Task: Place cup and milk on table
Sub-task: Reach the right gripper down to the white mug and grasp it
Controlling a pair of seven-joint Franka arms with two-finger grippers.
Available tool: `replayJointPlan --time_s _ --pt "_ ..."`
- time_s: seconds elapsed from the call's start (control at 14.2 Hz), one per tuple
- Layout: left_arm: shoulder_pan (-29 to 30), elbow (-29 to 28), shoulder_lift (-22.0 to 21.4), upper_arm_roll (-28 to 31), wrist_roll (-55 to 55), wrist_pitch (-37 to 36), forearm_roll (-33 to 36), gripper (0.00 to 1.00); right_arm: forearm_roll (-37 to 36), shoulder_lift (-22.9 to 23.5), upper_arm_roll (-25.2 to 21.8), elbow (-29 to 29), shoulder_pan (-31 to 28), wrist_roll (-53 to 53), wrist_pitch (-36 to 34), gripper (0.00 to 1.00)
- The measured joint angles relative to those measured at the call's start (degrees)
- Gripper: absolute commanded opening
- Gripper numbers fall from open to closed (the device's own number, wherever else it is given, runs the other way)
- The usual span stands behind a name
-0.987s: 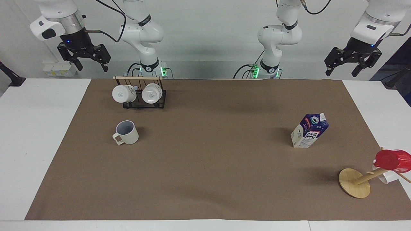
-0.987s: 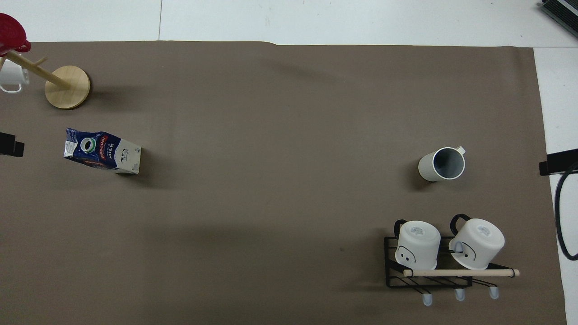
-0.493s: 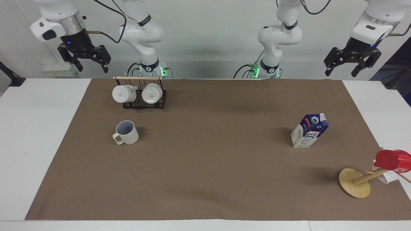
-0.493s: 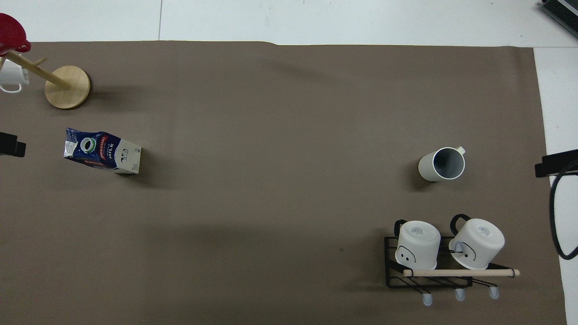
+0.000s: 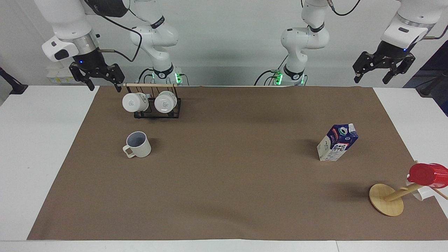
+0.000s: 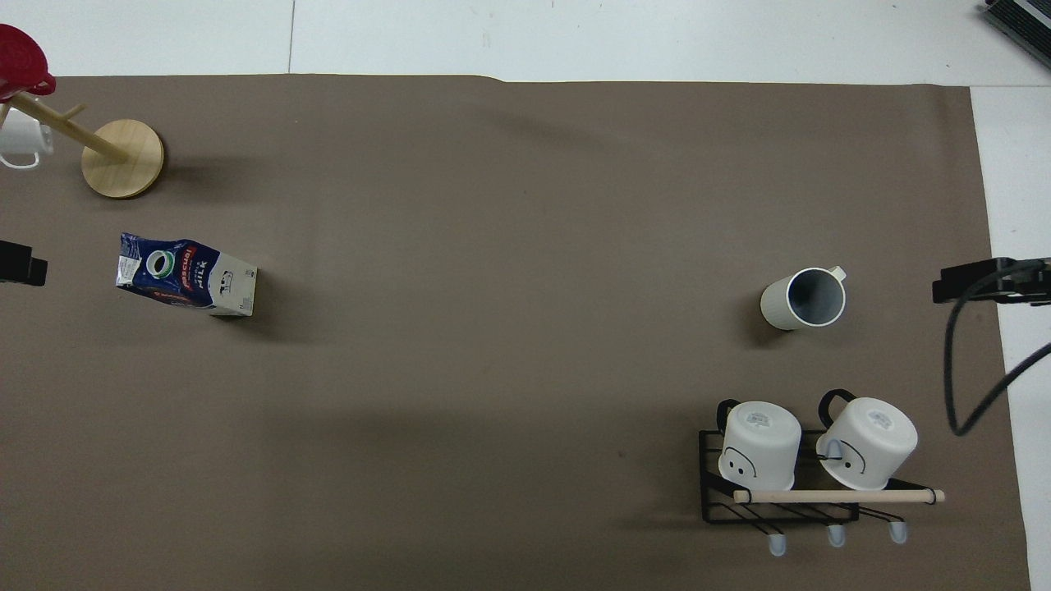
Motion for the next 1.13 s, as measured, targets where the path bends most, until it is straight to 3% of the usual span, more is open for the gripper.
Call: replayJointPlan --time_s 0.28,1.13 --pt "0.0 0.0 0.0 0.0 0.0 0.0 0.0 1.0 0.0 1.4 0.4 -7.7 3.3 3.9 9.2 1.0" --pt "0.0 0.0 0.0 0.0 0.0 0.0 0.0 1.0 0.0 10.5 0.4 -17.9 4.9 6.5 29.5 1.0"
